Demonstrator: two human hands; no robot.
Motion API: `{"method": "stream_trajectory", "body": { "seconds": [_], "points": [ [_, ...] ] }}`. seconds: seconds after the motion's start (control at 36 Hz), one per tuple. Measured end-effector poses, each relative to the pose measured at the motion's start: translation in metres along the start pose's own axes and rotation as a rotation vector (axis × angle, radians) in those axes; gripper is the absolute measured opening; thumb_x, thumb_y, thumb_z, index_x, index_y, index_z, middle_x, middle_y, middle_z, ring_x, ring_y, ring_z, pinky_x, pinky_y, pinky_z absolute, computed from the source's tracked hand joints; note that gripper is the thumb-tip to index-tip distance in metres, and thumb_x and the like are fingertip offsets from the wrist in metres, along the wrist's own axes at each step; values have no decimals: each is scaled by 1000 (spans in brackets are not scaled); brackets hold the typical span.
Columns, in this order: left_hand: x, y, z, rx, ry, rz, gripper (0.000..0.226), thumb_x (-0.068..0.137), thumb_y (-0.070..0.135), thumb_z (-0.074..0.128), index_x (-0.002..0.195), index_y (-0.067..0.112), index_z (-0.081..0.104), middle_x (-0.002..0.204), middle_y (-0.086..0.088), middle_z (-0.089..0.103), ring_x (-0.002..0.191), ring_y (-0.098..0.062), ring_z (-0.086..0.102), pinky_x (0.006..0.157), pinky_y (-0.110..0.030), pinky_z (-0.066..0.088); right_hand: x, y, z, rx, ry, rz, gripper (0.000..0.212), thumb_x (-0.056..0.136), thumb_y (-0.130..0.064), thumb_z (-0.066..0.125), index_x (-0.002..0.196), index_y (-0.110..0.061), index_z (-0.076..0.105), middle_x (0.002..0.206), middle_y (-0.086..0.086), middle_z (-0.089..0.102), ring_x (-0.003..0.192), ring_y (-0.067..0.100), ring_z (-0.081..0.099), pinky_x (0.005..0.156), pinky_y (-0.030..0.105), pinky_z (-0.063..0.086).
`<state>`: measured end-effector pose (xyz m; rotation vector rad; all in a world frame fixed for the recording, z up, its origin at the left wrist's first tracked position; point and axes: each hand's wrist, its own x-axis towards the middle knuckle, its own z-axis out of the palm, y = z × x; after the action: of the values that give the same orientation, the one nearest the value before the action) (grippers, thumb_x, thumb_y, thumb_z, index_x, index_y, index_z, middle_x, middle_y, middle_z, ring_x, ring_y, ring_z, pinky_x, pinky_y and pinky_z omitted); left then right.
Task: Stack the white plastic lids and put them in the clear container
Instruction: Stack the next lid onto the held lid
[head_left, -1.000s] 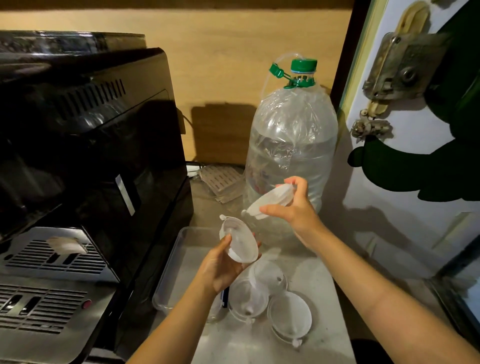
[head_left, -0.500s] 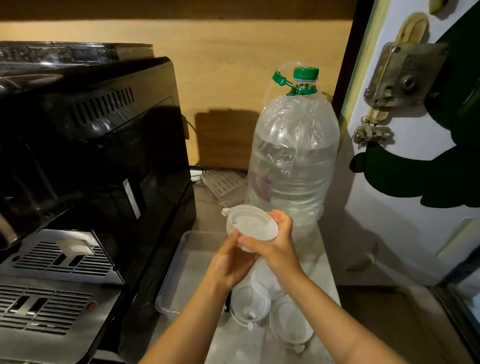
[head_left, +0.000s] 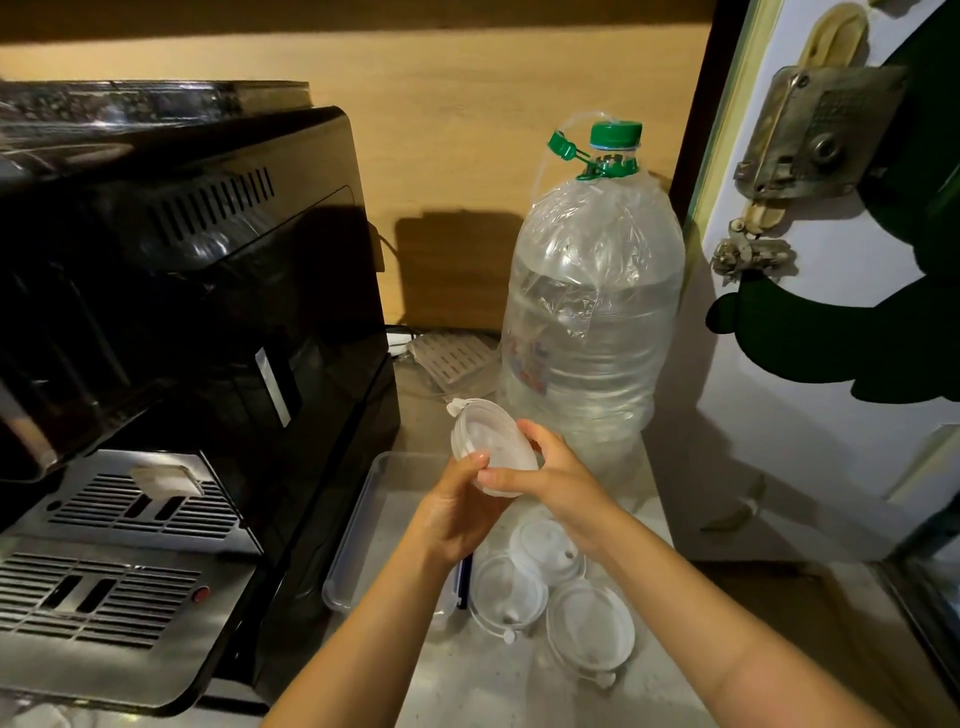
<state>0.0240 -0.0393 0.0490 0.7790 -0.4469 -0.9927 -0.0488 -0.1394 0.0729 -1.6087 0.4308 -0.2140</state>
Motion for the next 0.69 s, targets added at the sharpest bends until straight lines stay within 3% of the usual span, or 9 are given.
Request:
{"method": "stream_trajectory", "body": {
  "seconds": [0.14,0.33,0.44,0.58,0.69],
  "points": [
    [-2,-1,-4,71,4,-29,85,43,37,88,114,4,54,98,-10,72,95,-21,68,75,-28,56,4,0,-5,-176,-26,28,83,57,-32,84,128,-16,43,131,7,46,116,20,50,99,36,46],
    [-5,-1,-15,222,99,-40,84,50,32,76,124,7,47,102,-10,67,89,-17,68,72,-28,57,6,2,-13,-387,-153,42,78,65,-38,78,130,-17,41,114,-9,44,97,0,50,67,12,40],
    [-9,-2,-25,188,149,-37,78,52,33,67,124,14,45,93,-6,71,83,-17,70,65,-29,57,14,6,-27,-483,-248,112,87,72,-39,73,142,-20,26,140,2,39,128,15,38,91,18,36],
    [-16,0,-32,147,186,-47,66,48,34,68,111,20,51,101,-10,59,90,-22,60,66,-31,57,29,28,-39,-622,-267,224,93,73,-30,74,145,-19,15,150,11,28,134,21,34,99,25,35],
    [-21,2,-36,150,212,-58,68,44,32,73,108,19,53,102,-13,60,97,-28,58,79,-40,50,41,55,-36,-767,-315,330,96,74,-34,72,146,-17,11,154,9,21,139,24,26,111,31,29]
  ]
}}
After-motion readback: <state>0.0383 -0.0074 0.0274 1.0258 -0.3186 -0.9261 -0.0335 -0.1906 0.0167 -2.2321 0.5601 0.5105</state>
